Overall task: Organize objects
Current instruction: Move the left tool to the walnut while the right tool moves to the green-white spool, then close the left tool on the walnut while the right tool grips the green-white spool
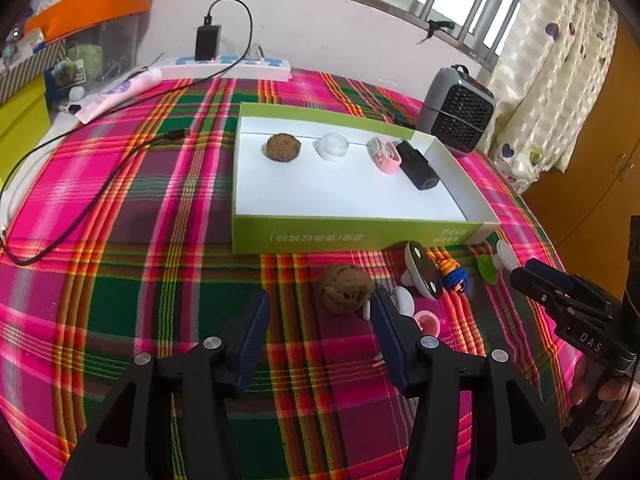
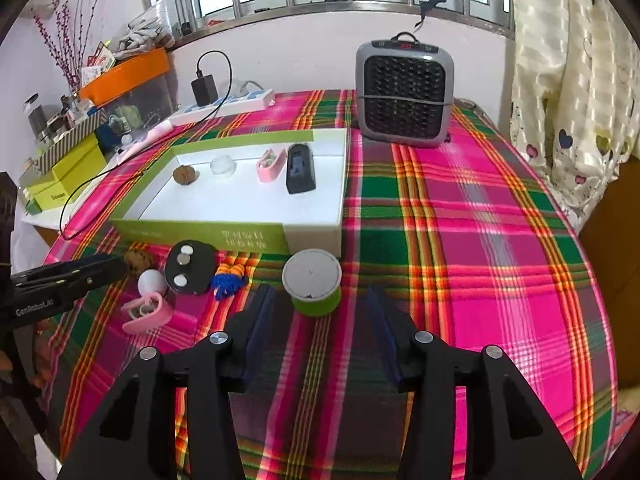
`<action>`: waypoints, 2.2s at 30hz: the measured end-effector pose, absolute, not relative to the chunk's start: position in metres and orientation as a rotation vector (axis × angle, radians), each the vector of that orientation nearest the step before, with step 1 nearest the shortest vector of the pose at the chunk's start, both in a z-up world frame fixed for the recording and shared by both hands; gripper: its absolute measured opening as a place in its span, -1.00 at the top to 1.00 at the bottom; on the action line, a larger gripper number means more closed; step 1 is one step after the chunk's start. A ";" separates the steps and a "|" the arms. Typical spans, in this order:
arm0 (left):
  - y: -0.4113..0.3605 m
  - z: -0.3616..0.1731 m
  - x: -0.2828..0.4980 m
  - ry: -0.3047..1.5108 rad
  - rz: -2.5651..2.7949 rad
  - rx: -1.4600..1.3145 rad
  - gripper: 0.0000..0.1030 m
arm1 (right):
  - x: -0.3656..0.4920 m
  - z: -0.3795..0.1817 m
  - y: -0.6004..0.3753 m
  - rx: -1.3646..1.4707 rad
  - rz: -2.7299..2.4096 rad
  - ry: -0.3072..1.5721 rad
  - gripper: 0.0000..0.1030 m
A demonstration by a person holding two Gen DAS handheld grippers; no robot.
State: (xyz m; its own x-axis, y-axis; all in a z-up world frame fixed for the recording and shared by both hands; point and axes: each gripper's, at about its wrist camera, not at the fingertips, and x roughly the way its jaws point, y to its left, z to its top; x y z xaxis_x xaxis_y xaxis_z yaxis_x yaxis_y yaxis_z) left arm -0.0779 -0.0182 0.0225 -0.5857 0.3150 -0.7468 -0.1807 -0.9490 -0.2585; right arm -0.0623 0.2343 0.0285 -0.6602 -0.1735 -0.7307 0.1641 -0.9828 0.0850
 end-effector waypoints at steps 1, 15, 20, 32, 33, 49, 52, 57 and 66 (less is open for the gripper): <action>-0.017 0.022 -0.078 -0.219 2.559 -1.251 0.01 | -0.063 0.027 0.234 1.200 -2.698 -0.012 0.05; -0.010 0.016 -0.082 -0.170 2.550 -1.254 -0.05 | -0.075 0.011 0.229 1.268 -2.663 0.005 0.05; -0.006 0.016 -0.086 -0.142 2.566 -1.254 -0.06 | -0.080 0.010 0.228 1.279 -2.658 0.018 0.05; 0.003 0.016 -0.093 -0.068 2.604 -1.248 -0.06 | -0.089 0.009 0.226 1.284 -2.664 0.058 0.05; 0.003 0.015 -0.093 -0.062 2.607 -1.246 -0.06 | -0.089 0.009 0.225 1.285 -2.665 0.061 0.05; 0.003 0.016 -0.093 -0.037 2.631 -1.248 0.41 | -0.090 0.010 0.226 1.288 -2.673 0.050 0.05; 0.003 0.016 -0.093 -0.034 2.633 -1.248 0.41 | -0.088 0.010 0.227 1.286 -2.673 0.040 0.05; 0.003 0.016 -0.093 -0.033 2.633 -1.247 0.41 | -0.087 0.011 0.227 1.283 -2.669 0.033 0.06; 0.002 0.015 -0.092 -0.031 2.635 -1.248 0.41 | -0.087 0.011 0.225 1.276 -2.663 0.024 0.33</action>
State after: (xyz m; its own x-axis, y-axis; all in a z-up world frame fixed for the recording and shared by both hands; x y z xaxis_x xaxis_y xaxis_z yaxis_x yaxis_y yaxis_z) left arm -0.0922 0.0023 0.0155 -0.6127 0.2115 -0.7615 -0.1937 -0.9743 -0.1148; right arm -0.0869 0.2253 0.0113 -0.6122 -0.1617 -0.7740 0.1756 -0.9822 0.0662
